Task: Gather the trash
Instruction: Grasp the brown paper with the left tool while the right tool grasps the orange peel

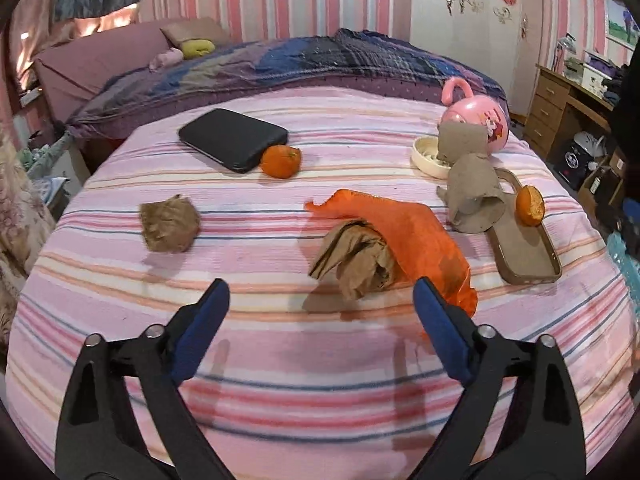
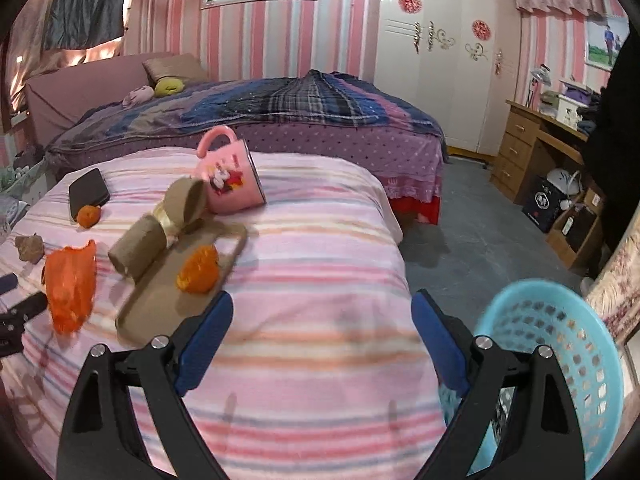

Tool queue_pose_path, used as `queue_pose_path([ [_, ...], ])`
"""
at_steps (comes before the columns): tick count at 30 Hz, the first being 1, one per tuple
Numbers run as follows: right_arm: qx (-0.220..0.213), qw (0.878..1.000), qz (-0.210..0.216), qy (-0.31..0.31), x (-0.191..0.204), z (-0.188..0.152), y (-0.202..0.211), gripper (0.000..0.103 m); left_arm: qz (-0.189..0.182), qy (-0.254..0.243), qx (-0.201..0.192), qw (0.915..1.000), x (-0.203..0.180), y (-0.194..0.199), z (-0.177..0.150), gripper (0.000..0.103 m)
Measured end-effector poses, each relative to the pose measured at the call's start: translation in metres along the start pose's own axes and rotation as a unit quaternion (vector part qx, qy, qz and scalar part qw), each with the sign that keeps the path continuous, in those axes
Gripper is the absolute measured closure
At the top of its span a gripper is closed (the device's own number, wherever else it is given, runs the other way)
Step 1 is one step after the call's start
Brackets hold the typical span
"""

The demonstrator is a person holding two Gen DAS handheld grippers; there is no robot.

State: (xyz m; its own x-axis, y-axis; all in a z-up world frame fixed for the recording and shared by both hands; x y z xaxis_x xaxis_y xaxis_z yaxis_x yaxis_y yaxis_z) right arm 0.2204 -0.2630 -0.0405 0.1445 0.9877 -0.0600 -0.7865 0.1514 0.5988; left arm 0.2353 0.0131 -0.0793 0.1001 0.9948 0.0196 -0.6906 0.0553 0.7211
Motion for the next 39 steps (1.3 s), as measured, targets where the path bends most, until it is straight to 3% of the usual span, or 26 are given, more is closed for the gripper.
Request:
queue_pose_path([
  [3, -0.001, 1.000, 0.006, -0.002, 0.006, 0.013, -0.010, 0.014, -0.004, -0.006, 0.029, 0.9996, -0.005, -0.014, 0.001, 0.034],
  [9, 0.022, 0.999, 0.031, -0.021, 0.012, 0.008, -0.030, 0.014, -0.030, 0.015, 0.006, 0.9994, -0.009, -0.017, 0.016, 0.036],
  [11, 0.020, 0.999, 0.035, -0.022, 0.014, 0.010, -0.030, 0.014, -0.036, 0.011, 0.011, 0.9992, -0.013, -0.021, 0.017, 0.052],
  [12, 0.020, 0.999, 0.036, -0.020, 0.017, 0.011, -0.031, 0.014, -0.040, 0.009, 0.014, 0.9990, -0.014, -0.023, 0.017, 0.054],
  [16, 0.023, 0.999, 0.033, 0.000, 0.026, 0.008, -0.035, 0.014, -0.041, 0.014, 0.001, 0.9990, -0.009, -0.017, 0.017, 0.056],
  [20, 0.025, 0.999, 0.038, 0.015, 0.035, 0.008, -0.036, 0.014, -0.010, 0.016, -0.013, 0.9997, 0.008, -0.007, 0.016, 0.056],
  [29, 0.046, 0.996, 0.059, 0.052, 0.069, 0.007, -0.045, 0.016, 0.048, 0.071, -0.045, 0.9953, 0.053, 0.012, 0.021, 0.056],
  [31, 0.055, 0.995, 0.056, 0.065, 0.079, 0.006, -0.051, 0.025, 0.056, 0.072, -0.048, 0.9947, 0.056, 0.013, 0.022, 0.056],
  [33, 0.070, 0.993, 0.060, 0.071, 0.083, 0.005, -0.057, 0.044, 0.063, 0.067, -0.049, 0.9945, 0.057, 0.012, 0.022, 0.056],
  [35, 0.079, 0.992, 0.072, 0.063, 0.083, 0.005, -0.062, 0.051, 0.064, 0.064, -0.049, 0.9947, 0.057, 0.011, 0.023, 0.056],
  [36, 0.079, 0.992, 0.080, 0.059, 0.082, 0.007, -0.062, 0.062, 0.065, 0.063, -0.049, 0.9947, 0.058, 0.012, 0.023, 0.056],
  [39, 0.077, 0.991, 0.090, 0.058, 0.084, 0.005, -0.064, 0.068, 0.064, 0.065, -0.051, 0.9946, 0.058, 0.012, 0.024, 0.056],
])
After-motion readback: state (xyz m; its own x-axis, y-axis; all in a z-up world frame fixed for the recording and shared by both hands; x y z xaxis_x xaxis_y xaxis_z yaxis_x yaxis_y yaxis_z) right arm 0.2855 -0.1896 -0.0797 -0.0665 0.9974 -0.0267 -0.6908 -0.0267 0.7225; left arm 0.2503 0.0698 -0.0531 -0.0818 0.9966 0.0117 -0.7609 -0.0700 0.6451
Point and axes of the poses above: each gripper's, at about its wrist camera, not at the fingertips, and y roughly against the way its jaws point, x to its left, z to its top, the point moved 3 cm from there along -y, roughly the way its jaws point, and after that the axes turned 2 degrees about x, right-handed, at the moved point
